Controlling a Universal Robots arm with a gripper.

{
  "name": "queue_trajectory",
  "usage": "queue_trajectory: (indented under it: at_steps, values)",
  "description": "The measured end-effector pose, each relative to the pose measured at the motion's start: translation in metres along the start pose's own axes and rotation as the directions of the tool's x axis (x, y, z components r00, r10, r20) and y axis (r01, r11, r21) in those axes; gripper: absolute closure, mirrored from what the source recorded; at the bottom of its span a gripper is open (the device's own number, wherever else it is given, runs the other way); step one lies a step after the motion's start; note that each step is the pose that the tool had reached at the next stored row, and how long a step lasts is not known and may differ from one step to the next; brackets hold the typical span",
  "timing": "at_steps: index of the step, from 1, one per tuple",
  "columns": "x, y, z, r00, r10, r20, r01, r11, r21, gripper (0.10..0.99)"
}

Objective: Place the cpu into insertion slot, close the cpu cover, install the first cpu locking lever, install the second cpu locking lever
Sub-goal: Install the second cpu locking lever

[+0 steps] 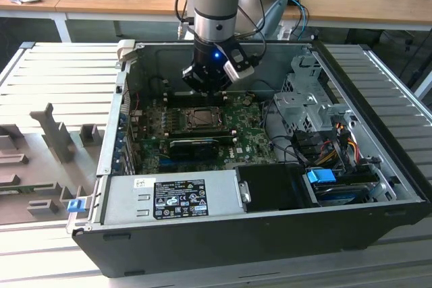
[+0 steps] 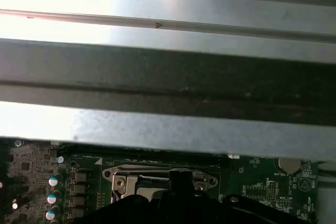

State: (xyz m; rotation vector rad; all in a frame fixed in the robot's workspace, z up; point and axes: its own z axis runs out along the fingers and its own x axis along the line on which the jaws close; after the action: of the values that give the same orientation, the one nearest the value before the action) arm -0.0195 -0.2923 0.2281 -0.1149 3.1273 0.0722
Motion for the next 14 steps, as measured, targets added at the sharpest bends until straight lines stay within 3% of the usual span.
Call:
queue_trajectory:
  at_steps: [1,4,7,9,14]
  values:
    - [0.0000,0.0002,-0.0058,1.0000,0.000,-0.0001,0.000,1.0000,0.000,0.980]
    - [0.0003,-0.0043,-0.0064,1.0000,0.000,0.0000,0.000,1.0000,0.000,0.980]
    - [0.0016,-0.0222,-0.0072,1.0000,0.000,-0.0001,0.000,1.0000,0.000,0.980]
    - [0.0019,-0.0275,-0.0074,1.0000,0.000,-0.0001,0.000,1.0000,0.000,0.980]
    - [0.0022,-0.0310,-0.0131,1.0000,0.000,0.0000,0.000,1.0000,0.000,0.980]
